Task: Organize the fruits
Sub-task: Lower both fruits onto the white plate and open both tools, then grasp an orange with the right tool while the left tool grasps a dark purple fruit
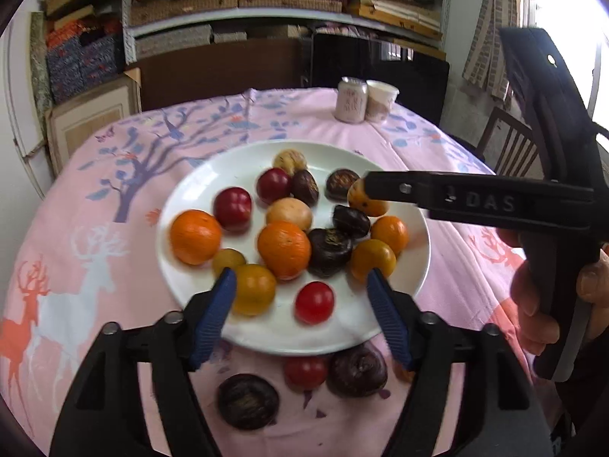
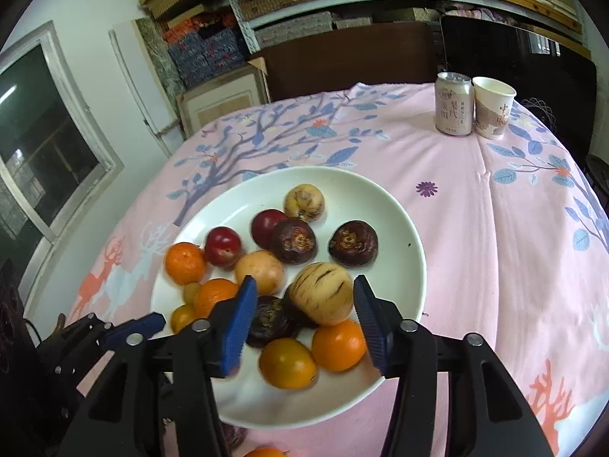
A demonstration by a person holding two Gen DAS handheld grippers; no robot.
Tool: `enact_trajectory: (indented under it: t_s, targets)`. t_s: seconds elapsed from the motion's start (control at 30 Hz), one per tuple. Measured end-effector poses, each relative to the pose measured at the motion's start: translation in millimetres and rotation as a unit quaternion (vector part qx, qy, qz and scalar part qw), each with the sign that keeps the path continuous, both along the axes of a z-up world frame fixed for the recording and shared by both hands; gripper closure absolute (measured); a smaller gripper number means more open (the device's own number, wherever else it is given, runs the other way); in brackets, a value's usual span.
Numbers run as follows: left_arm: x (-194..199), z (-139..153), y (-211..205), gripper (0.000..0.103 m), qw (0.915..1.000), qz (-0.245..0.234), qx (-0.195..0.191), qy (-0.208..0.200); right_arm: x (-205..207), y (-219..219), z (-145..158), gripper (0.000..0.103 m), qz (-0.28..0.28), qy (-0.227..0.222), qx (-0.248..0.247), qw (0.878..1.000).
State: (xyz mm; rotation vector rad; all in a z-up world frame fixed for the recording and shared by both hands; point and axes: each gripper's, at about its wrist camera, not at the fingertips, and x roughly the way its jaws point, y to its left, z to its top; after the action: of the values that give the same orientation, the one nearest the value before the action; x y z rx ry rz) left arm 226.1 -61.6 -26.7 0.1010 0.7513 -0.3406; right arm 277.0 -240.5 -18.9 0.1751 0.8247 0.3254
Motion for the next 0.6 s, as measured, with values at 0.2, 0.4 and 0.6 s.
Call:
enact_trajectory:
  t_s: [0.2, 0.4, 0.6]
  targets:
    - [-44.1, 10.3, 37.7, 0.022, 0.9997, 0.016, -0.003, -0.019, -64.4, -4.7, 19.6, 0.043, 0.011, -0.028, -0.024, 0.999]
    - [-85.3, 2.3, 63.5, 0.017, 0.9994, 0.030, -0.003, -0.015, -118.1, 11.0, -16.0, 0.043, 0.052, -0.002, -0.078, 0.996]
    - [-102.2, -5.2, 74.6, 0.012, 0.9989, 0.044, -0.007, -0.011, -110.9, 22.1, -40.5, 0.043, 0.050, 0.029, -0.087, 0.995]
